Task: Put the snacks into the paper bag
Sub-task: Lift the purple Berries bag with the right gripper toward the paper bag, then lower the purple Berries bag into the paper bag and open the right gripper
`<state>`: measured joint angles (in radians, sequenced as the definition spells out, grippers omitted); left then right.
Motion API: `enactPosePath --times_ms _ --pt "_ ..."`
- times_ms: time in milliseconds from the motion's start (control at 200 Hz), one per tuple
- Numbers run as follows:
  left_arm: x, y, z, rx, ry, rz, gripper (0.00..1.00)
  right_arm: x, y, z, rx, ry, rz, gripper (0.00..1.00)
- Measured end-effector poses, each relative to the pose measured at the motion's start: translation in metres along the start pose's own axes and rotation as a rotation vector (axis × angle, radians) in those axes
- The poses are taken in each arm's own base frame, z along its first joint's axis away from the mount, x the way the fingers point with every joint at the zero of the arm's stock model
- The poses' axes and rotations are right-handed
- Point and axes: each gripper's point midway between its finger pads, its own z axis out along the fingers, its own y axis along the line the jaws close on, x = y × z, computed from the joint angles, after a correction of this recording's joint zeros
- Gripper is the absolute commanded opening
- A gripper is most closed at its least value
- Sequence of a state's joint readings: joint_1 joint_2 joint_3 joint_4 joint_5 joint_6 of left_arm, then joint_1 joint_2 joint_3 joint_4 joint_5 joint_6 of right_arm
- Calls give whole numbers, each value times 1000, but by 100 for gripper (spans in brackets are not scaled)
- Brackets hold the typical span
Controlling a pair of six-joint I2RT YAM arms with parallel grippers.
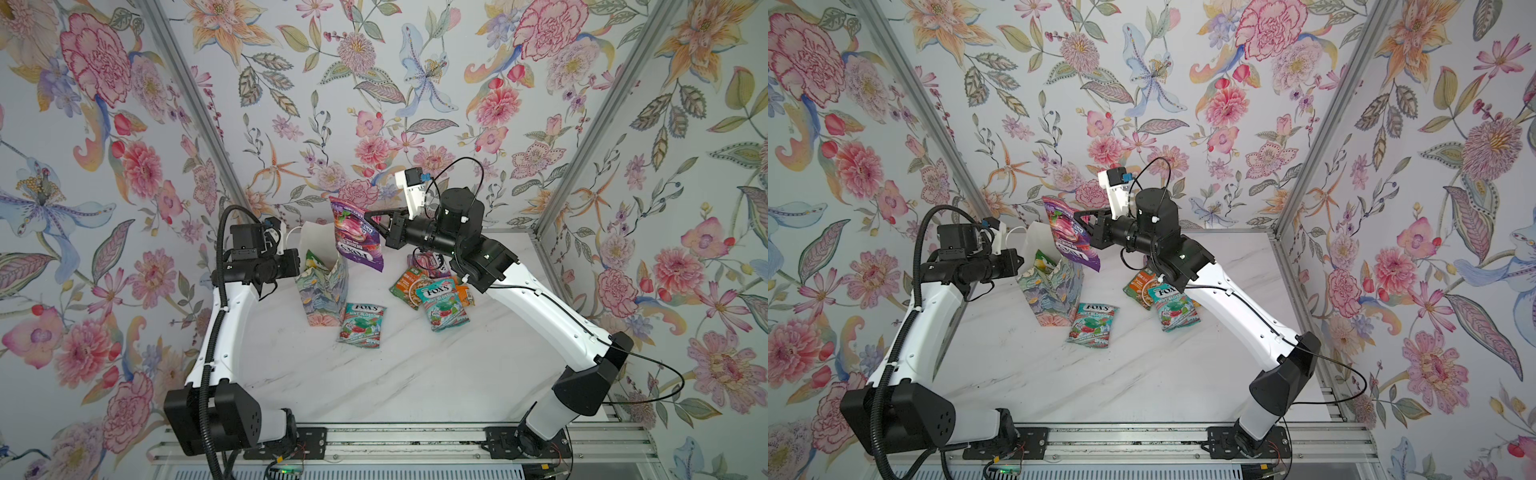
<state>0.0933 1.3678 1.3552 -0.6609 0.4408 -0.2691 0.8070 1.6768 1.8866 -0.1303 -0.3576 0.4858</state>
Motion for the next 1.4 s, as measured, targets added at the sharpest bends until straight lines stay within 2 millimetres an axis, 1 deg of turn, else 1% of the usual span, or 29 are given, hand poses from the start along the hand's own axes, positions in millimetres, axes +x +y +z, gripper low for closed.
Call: enactPosePath --times_ms 90,235,320,420,485,601,776,931,1091,1231,1291,1401 --pt "0 0 0 0 0 0 3 -3 11 6 -27 0 -5 0" --pt "0 0 0 1 0 -1 2 -6 20 17 -57 6 -8 0" --pt "0 0 0 3 1 -1 2 -9 21 27 -71 3 -11 0" --pt "0 -1 0 5 1 -1 2 -10 19 43 -81 2 -9 0" --pt "0 -1 0 7 1 -1 2 -9 15 54 -84 5 -2 0" --pt "0 -2 0 13 1 -1 2 -2 5 73 -78 18 16 0" --pt "0 -4 0 23 3 -1 2 9 -14 94 -46 29 43 0" --pt "0 -4 0 23 3 -1 2 14 -31 102 18 23 59 0" --pt "0 -4 0 23 2 -1 2 14 -46 105 91 2 63 0" --pt "0 -4 0 26 2 -1 2 12 -57 114 125 -27 64 0" --pt "0 -4 0 26 2 -1 2 15 -63 120 143 -36 73 0" --pt "0 -4 0 26 2 -1 2 27 -77 128 185 -31 97 0"
